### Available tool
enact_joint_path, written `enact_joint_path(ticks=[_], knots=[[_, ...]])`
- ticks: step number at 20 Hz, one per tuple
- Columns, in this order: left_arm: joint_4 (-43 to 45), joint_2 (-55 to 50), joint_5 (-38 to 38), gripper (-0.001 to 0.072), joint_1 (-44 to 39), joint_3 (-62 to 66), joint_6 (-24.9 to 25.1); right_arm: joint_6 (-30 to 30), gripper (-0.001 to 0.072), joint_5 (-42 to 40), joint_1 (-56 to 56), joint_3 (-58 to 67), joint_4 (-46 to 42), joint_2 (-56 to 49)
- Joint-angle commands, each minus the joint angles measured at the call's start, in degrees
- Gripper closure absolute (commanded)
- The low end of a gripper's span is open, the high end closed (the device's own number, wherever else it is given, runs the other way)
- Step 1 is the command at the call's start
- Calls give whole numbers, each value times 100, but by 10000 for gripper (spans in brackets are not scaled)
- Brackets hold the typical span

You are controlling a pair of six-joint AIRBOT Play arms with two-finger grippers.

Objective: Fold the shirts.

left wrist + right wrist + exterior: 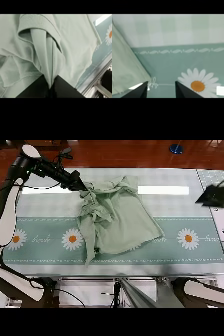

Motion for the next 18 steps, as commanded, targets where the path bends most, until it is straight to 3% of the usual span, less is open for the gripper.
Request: enact_joint_path(ticks=[1, 2, 7, 9, 18], knots=[[4, -9, -15, 673, 15, -2, 20, -874, 217, -730, -435, -2739, 994, 1023], [4, -9, -15, 673, 15, -2, 20, -1034, 190, -957, -417, -3298, 1054, 1211], [4, -9, -85, 673, 15, -2, 17, -1421, 188, -2218, -415, -4666, 1580, 1349], [4, -9, -85, 673, 15, -2, 17, -1659, 189, -2599, -400, -4802, 2087, 1342], [4, -9, -118, 673, 15, -2, 17, -1513, 212, -3668, 1204, -4806, 2317, 776]])
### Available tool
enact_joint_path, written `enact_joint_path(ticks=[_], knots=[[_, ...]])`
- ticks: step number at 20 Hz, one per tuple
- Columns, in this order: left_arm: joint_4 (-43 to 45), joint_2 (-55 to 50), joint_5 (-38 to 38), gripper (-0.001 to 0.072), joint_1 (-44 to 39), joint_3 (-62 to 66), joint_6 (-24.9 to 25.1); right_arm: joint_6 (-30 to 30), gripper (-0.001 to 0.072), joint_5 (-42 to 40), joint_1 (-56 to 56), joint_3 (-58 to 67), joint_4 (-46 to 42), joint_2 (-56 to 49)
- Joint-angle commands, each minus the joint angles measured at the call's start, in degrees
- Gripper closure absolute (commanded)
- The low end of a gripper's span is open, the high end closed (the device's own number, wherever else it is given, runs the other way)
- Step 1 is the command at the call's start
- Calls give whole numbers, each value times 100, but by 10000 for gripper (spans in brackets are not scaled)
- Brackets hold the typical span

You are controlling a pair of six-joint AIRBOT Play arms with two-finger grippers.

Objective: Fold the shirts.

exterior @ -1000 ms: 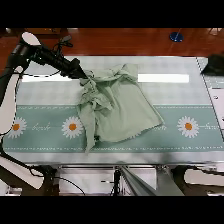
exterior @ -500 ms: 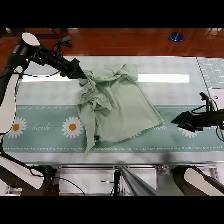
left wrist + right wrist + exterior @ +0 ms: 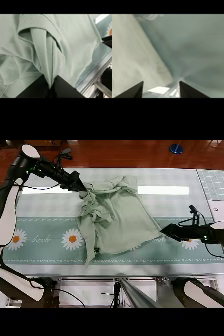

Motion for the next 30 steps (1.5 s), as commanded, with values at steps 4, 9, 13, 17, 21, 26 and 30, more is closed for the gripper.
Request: enact_joint_path(ticks=[4, 9, 13, 17, 21, 26, 30], knots=[[4, -2, -136, 673, 17, -2, 4, 118, 688, -595, 787, 79, 409, -492], [2, 35, -208, 674, 273, 0, 2, 343, 689, -645, 321, 1331, 466, 315], [-50, 129, -625, 674, 522, 2, 0, 645, 690, -1512, 212, 2662, 481, 382], [-916, 308, -981, 674, 409, -2, -109, 811, 690, -1908, 236, 3654, 586, -151], [-525, 382, -1145, 674, -109, -4, -116, 1012, 690, -1952, 236, 4487, 577, -1056], [1182, 249, -1150, 674, -610, -17, -173, 1178, 689, -1493, 236, 4583, 369, -1598], [1178, 219, -1167, 673, -557, -15, -175, 1069, 381, -1069, 68, 4586, 409, -1331]])
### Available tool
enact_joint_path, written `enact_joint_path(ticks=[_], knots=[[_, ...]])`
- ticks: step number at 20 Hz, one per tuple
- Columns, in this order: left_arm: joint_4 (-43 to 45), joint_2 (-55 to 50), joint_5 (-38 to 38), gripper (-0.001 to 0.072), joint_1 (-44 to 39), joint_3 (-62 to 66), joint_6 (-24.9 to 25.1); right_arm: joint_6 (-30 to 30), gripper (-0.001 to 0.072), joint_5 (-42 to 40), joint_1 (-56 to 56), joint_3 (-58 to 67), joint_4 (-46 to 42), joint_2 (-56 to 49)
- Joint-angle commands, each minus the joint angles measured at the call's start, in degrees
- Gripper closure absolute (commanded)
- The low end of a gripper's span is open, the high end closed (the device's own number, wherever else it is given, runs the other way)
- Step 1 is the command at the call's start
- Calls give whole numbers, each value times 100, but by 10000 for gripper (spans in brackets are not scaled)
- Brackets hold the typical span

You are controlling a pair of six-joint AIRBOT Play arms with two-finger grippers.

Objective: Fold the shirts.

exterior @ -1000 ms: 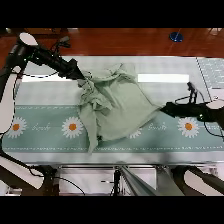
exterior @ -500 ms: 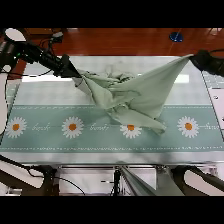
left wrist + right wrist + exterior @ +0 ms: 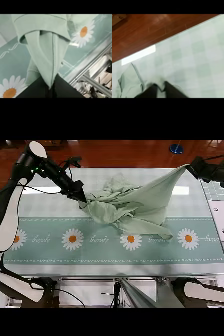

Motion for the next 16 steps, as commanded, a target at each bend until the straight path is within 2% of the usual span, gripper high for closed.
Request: enact_joint_path(ticks=[1, 3, 5, 7, 8, 9, 10, 11, 12, 16], knots=[[264, -24, -68, 673, -15, 0, -20, -144, 373, 354, -280, 52, -61, 319], [264, -24, -63, 673, -4, 0, -20, -96, 373, 260, -765, 74, -579, 846], [262, -31, -59, 673, -17, -2, -17, 280, 374, 605, -1346, 74, -1851, 1296], [262, -28, -59, 673, -20, -2, -17, 450, 364, 1786, -1845, 72, -3491, 1473], [264, -31, -59, 673, -20, 0, -15, 444, 310, 2494, -2035, 50, -4159, 1445], [264, -31, -57, 673, -20, -2, -15, 573, 285, 2787, -2245, -105, -4288, 1445], [264, -31, -57, 673, -20, -2, -15, 614, 283, 2837, -2409, -345, -3814, 1456], [264, -31, -57, 673, -20, -2, -15, 385, 225, 3021, -2507, -621, -3195, 1440], [264, -31, -57, 673, -20, -2, -15, 138, 211, 3298, -2511, -953, -2732, 1401], [264, -31, -11, 673, -13, -2, -13, -656, 188, 3733, -2363, -2518, -1729, 1384]])
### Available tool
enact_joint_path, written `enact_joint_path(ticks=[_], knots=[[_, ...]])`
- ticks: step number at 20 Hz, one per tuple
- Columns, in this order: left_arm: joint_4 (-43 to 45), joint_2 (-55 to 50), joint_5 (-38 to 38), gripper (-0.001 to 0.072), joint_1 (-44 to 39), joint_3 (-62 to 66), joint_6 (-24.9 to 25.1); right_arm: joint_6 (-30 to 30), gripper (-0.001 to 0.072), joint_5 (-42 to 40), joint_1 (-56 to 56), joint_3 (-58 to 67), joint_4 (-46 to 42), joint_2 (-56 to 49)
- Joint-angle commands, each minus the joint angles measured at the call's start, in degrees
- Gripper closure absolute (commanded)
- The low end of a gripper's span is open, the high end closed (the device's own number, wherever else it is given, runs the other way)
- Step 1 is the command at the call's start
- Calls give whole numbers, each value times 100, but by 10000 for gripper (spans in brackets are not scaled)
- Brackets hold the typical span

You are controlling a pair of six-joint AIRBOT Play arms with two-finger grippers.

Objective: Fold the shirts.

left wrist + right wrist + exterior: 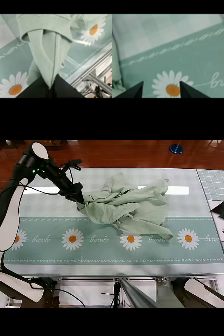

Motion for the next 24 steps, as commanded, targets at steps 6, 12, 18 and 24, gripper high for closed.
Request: enact_joint_path(ticks=[6, 12, 18, 24], knots=[[0, -4, 28, 673, 4, 0, 4, -1478, 187, 494, -24, -2131, 1510, 4], [-17, -4, 33, 673, 4, 0, 2, -1897, 187, 190, -24, -2505, 1576, 4], [-17, -4, 33, 673, 4, 0, 2, -2100, 187, -44, -22, -2688, 1742, 4], [-17, -4, 33, 673, 4, 0, 2, -2227, 198, -393, -22, -3069, 1871, 2]])
